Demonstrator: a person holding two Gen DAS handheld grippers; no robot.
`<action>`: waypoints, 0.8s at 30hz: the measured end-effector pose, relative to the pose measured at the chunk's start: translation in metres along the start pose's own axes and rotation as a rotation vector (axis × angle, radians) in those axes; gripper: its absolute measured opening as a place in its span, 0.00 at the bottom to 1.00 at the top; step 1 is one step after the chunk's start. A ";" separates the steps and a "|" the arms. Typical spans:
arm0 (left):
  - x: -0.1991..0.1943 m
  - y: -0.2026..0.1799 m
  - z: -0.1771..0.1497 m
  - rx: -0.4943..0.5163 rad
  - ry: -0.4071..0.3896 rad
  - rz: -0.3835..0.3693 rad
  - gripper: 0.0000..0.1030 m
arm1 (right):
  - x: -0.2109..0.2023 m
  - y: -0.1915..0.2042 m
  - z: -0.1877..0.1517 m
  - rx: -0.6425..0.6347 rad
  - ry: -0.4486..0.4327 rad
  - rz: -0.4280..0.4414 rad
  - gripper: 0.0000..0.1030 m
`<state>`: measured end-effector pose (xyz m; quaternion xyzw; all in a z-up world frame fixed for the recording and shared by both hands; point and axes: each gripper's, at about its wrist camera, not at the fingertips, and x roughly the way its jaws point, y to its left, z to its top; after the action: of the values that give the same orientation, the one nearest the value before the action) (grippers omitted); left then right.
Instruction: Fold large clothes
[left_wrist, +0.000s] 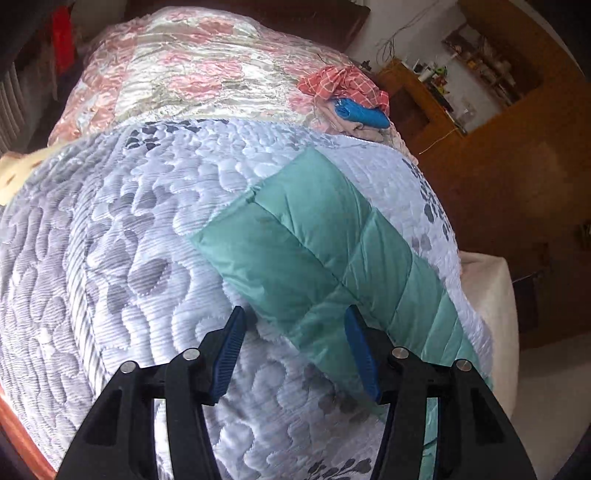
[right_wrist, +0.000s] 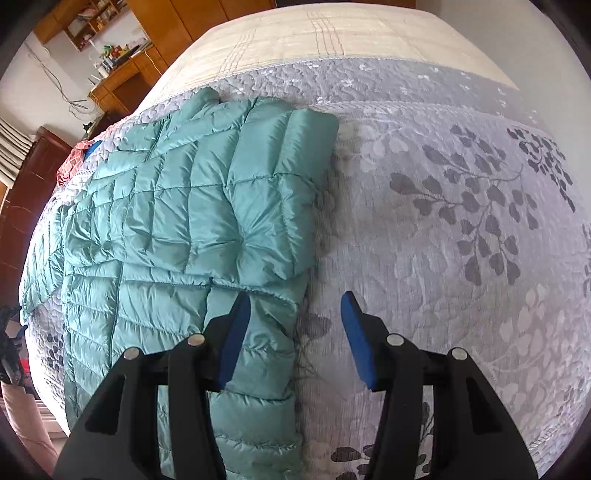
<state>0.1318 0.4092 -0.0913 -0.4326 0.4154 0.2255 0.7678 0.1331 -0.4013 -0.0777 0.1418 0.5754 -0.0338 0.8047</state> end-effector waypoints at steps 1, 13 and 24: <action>0.012 -0.004 0.008 -0.020 0.003 -0.015 0.54 | 0.002 0.001 0.000 0.001 0.004 -0.003 0.49; 0.023 0.015 0.019 -0.080 -0.024 -0.088 0.14 | 0.011 0.001 0.001 0.011 0.022 -0.030 0.49; -0.048 -0.065 -0.015 0.144 -0.184 -0.172 0.03 | 0.016 0.007 0.002 -0.003 0.024 -0.019 0.49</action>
<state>0.1444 0.3634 -0.0249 -0.3878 0.3198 0.1669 0.8482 0.1418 -0.3931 -0.0902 0.1358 0.5863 -0.0389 0.7977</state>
